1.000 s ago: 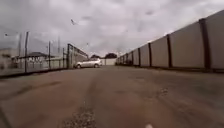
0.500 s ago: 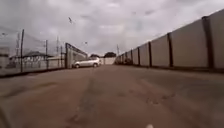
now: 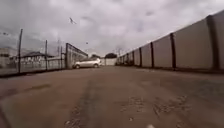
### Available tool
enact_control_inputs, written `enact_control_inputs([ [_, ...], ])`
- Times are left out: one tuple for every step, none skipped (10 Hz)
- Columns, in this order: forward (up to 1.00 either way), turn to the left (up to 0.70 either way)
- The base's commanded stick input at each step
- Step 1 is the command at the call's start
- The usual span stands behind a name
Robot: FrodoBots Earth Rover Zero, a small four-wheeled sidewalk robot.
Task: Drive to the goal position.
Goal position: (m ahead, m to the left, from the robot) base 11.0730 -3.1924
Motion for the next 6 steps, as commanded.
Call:
enact_control_inputs([
  [0.60,-0.14],
  [0.60,0.00],
  [0.60,0.00],
  [0.60,0.00],
  [0.60,0.00],
  [0.60,0.00],
])
